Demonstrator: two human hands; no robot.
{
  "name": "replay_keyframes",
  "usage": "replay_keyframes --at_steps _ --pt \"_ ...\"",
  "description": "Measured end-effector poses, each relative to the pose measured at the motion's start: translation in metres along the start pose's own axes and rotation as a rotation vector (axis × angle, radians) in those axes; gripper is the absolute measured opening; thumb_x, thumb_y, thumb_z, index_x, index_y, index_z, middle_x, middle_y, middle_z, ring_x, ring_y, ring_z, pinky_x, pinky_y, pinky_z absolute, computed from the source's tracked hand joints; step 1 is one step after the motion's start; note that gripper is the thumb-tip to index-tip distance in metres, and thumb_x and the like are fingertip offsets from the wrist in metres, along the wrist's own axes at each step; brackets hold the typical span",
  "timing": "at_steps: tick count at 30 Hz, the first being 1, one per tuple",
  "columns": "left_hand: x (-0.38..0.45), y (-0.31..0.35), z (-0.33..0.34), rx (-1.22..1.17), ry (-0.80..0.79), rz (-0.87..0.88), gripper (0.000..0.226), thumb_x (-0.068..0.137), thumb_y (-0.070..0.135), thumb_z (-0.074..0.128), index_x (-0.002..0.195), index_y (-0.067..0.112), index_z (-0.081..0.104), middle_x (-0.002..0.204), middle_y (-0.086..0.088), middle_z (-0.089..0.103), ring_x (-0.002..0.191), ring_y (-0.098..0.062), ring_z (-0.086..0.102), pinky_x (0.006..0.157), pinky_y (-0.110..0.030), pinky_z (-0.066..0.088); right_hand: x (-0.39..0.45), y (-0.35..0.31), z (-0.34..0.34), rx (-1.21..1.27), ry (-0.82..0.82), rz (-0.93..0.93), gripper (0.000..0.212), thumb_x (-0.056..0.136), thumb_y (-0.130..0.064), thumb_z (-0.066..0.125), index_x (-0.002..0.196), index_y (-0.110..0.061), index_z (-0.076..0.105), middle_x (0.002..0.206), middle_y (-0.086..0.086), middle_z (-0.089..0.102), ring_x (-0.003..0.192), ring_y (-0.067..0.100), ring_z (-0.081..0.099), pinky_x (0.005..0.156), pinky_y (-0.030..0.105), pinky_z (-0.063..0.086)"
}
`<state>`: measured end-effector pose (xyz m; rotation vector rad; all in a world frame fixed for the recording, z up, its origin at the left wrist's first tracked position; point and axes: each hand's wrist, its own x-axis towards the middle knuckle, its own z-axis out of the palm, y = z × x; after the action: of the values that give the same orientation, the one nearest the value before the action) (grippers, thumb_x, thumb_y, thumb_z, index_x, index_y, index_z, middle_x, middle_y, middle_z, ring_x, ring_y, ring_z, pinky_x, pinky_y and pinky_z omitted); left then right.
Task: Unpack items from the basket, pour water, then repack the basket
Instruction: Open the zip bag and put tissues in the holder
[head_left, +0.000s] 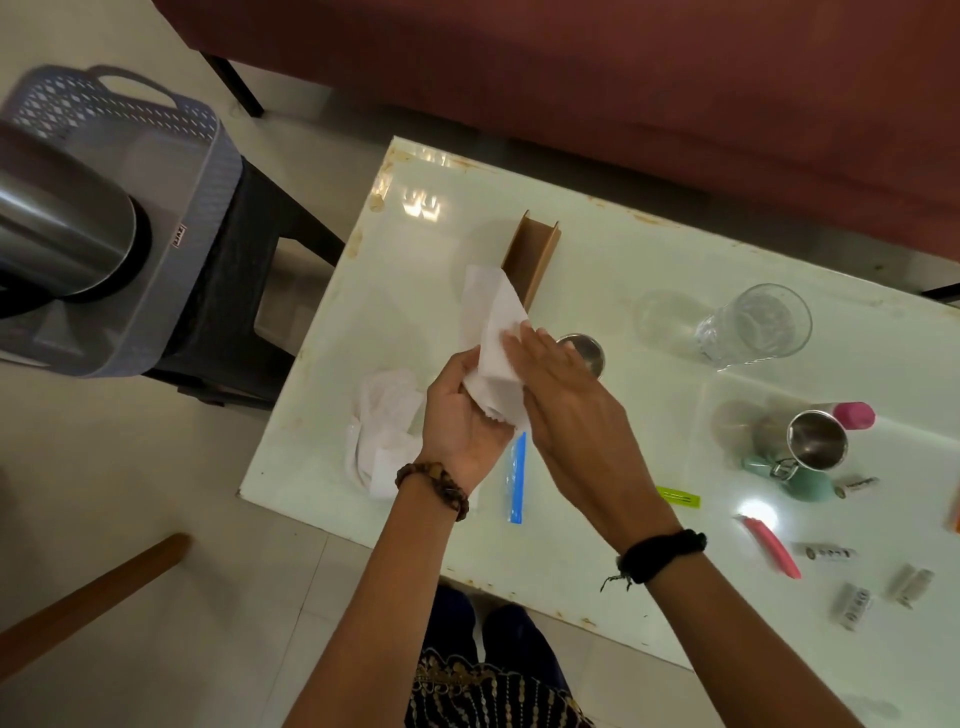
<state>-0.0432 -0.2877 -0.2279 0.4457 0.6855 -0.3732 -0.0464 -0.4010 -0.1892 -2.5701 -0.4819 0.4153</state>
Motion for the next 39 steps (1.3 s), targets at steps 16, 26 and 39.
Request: replay_keyframes --at_steps 16,26,39 --pt "0.002 0.005 0.001 0.045 0.074 0.066 0.032 0.092 0.025 0.046 0.121 0.011 0.051 0.099 -0.01 0.066 0.089 -0.023 0.065 0.071 -0.033 0.058 -0.007 -0.001 0.01 0.553 0.11 0.036 0.039 0.096 -0.019 0.035 0.132 -0.025 0.045 0.148 0.004 0.037 0.14 0.016 0.028 0.117 0.033 0.019" --pt "0.0 0.02 -0.01 -0.072 0.123 0.116 0.029 0.093 0.014 0.043 0.121 0.011 0.049 0.105 -0.01 0.063 0.099 -0.026 0.059 0.083 -0.037 0.052 0.005 0.036 0.011 0.906 0.03 0.397 0.045 0.082 -0.013 0.066 0.125 -0.018 0.053 0.113 -0.005 0.057 0.107 0.017 0.057 0.093 0.029 0.049" --pt "-0.002 0.009 -0.008 -0.205 0.073 0.29 0.043 0.096 0.014 0.032 0.138 0.013 0.035 0.118 -0.009 0.057 0.102 -0.025 0.057 0.081 -0.036 0.053 -0.002 0.023 0.009 0.952 0.353 0.407 0.028 0.089 -0.007 0.055 0.115 -0.014 0.064 0.102 -0.003 0.067 0.099 0.023 0.064 0.09 0.039 0.055"
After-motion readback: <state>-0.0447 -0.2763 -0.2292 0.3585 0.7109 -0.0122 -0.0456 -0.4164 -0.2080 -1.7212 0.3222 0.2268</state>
